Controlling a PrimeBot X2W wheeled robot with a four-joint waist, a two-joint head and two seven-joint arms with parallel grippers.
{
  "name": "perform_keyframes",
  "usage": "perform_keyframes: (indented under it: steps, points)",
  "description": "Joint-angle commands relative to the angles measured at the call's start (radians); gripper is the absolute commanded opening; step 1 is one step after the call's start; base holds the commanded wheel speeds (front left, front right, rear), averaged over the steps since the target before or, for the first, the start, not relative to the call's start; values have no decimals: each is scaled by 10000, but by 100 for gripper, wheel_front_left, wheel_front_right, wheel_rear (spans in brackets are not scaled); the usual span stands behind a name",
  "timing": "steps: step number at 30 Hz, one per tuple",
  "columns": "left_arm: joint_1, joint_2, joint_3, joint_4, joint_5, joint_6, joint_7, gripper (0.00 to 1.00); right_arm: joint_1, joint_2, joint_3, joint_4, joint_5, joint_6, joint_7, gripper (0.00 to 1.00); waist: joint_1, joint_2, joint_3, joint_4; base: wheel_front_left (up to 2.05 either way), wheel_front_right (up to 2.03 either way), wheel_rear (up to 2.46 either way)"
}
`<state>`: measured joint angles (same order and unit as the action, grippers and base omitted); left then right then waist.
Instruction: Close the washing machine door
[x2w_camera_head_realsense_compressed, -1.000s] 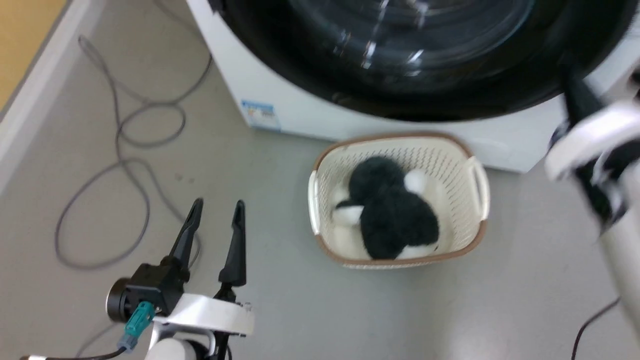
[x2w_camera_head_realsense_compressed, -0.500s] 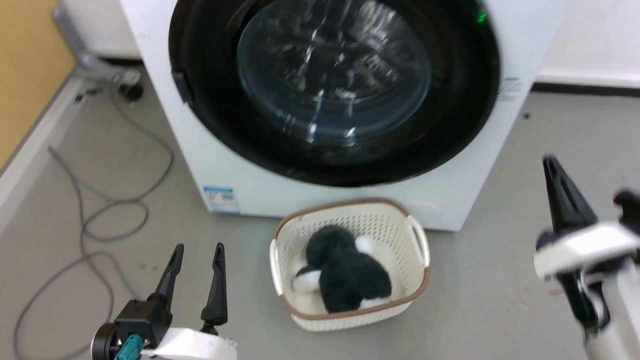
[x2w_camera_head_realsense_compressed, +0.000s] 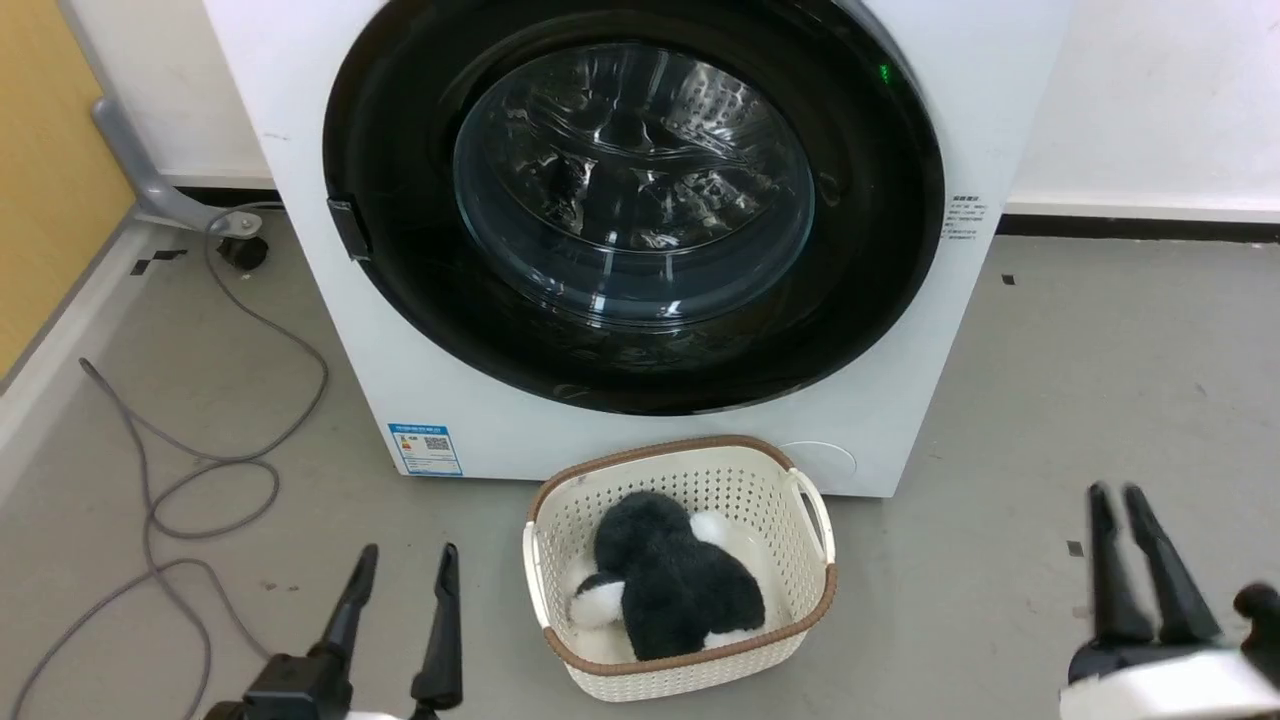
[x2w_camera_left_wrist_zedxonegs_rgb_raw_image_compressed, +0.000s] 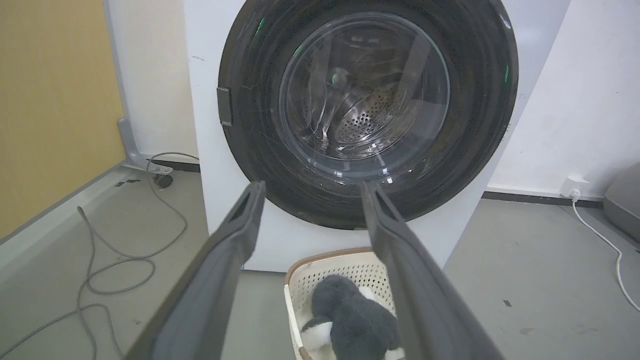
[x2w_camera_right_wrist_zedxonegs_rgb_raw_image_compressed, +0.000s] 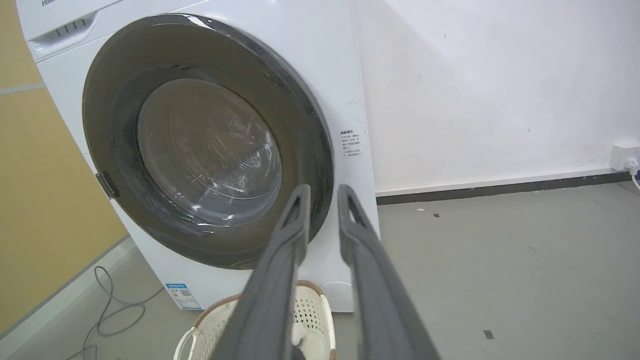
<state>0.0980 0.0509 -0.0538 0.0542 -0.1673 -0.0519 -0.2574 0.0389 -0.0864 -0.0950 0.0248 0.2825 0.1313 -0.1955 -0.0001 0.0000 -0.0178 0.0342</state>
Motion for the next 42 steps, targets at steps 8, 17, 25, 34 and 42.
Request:
perform_keyframes:
  steps: [8, 17, 25, 34, 42]
  points:
    - [237, 3, -248, 99, 152, -31, -44, 100, 755, 251, -75, -542, -271, -6, 235, 100, 1, 0, -39, 145, 0, 0, 0]
    - [169, 0, -430, 145, 252, 2, -44, 100, 858, 279, 217, -590, -673, -6, 366, 100, 1, 0, -44, 230, 0, 0, 0]
    - [106, -8, -360, 190, 164, 177, 1, 0, 745, 246, 349, -546, -831, 0, 357, 0, 1, 0, -22, 265, 0, 0, 0]
    - [62, -8, -325, 159, 220, 186, 118, 0, 698, 248, 373, -529, -898, 2, 418, 0, 1, 0, -14, 242, 0, 0, 0]
    - [1, -7, -275, 118, 305, 206, 261, 0, 634, 255, 406, -513, -1010, 1, 507, 0, 1, 0, -3, 207, 0, 0, 0]
